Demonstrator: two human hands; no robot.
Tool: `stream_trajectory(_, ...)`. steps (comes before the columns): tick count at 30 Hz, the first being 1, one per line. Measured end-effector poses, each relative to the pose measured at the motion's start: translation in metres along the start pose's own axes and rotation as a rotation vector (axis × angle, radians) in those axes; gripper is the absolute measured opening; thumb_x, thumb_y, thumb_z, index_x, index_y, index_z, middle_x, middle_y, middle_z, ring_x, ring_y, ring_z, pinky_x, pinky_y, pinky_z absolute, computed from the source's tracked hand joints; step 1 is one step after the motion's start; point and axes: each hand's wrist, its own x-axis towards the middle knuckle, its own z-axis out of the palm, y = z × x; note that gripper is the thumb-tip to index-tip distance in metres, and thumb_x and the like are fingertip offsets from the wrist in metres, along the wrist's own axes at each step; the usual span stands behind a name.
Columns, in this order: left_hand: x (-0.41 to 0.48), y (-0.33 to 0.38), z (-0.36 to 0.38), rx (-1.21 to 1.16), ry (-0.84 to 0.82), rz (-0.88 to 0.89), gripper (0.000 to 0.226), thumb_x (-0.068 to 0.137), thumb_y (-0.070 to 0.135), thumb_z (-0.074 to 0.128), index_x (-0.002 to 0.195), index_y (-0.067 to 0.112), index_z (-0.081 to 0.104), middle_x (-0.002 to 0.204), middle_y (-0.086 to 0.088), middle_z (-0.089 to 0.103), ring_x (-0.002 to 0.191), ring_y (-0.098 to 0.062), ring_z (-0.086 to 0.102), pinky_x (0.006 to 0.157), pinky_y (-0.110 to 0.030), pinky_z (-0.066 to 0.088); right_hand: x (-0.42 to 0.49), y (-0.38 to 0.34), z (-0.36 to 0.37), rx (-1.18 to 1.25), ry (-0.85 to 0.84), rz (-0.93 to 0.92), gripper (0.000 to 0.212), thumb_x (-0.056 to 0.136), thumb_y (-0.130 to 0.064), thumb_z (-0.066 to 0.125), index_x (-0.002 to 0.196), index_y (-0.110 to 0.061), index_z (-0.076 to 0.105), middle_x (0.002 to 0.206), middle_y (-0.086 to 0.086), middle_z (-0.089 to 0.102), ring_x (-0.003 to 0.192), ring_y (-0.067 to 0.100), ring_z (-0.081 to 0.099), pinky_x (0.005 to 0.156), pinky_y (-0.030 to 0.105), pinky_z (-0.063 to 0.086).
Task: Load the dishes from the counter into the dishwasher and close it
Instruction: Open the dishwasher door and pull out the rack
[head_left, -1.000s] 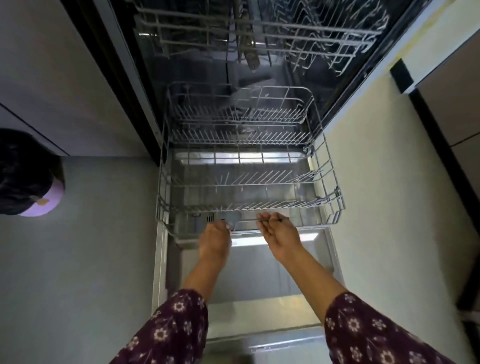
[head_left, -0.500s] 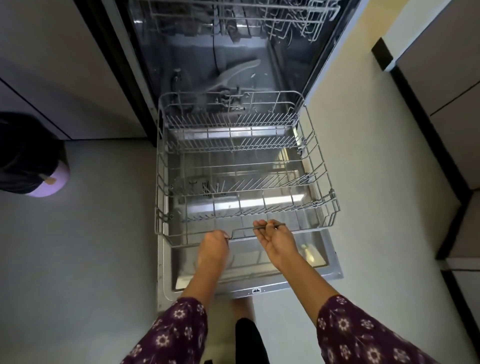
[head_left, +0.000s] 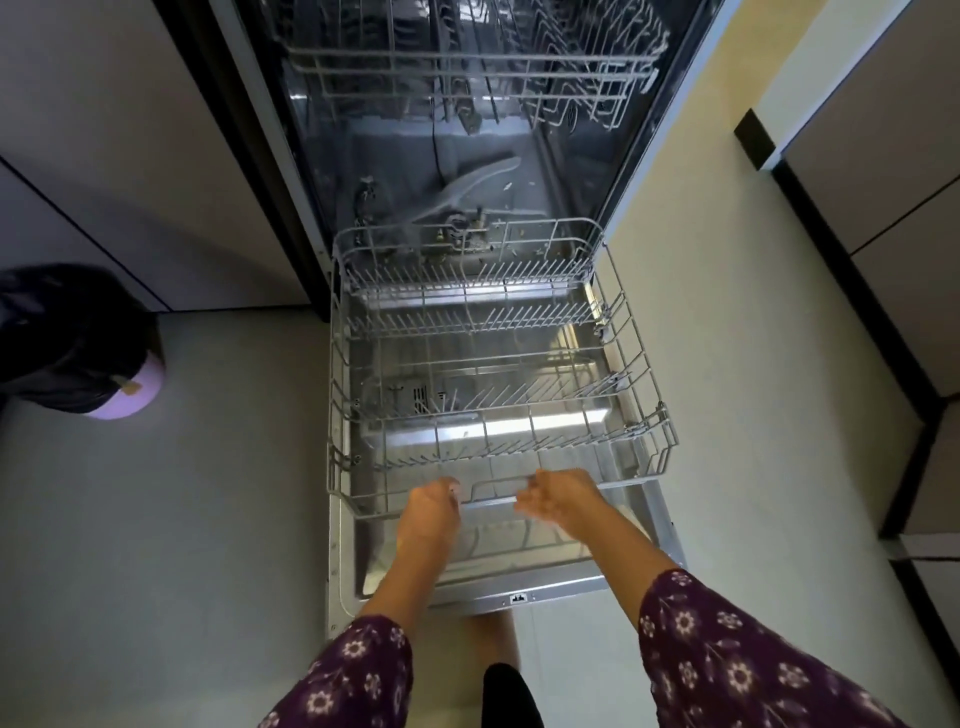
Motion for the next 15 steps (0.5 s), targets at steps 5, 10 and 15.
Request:
stream_trajectory(5, 0.031, 0.033, -0.067, -0.106, 0.162, 0.054, 0.026, 0.097, 0.015, 0.047, 0.121, 0.013, 0.058, 0.099, -0.010, 0.067, 0.075, -0.020, 0.063, 0.067, -0.032, 0.055, -0.014, -0.080, 0.013, -0.622, -0.013, 0.076, 0.039, 0.098, -0.016, 0.047, 0.127, 0.011, 0.047, 0.123, 0.026, 0.059, 0.055, 0.023, 0.067, 0.053, 0.029, 0.056)
stream_trajectory(10, 0.082, 0.083, -0.139, -0.192, 0.292, 0.146, 0.031, 0.094, 0.013, 0.051, 0.125, 0.012, 0.054, 0.108, -0.014, 0.064, 0.080, -0.024, 0.064, 0.072, -0.039, 0.056, -0.004, -0.193, 0.052, -1.176, 0.163, -0.505, 0.024, 0.093, -0.011, 0.046, 0.107, -0.004, 0.065, 0.120, 0.014, 0.061, 0.109, 0.029, 0.057, 0.086, 0.031, 0.046)
stream_trajectory(15, 0.147, 0.124, -0.206, -0.071, 0.415, 0.333, 0.059, 0.093, 0.008, 0.052, 0.146, 0.008, 0.025, 0.150, -0.018, 0.029, 0.135, -0.033, 0.033, 0.110, -0.039, 0.033, 0.007, -0.287, 0.086, -1.010, 0.324, -1.024, 0.037, 0.084, 0.008, 0.045, 0.117, -0.003, 0.055, 0.118, 0.023, 0.057, 0.110, 0.036, 0.054, 0.086, 0.033, 0.044)
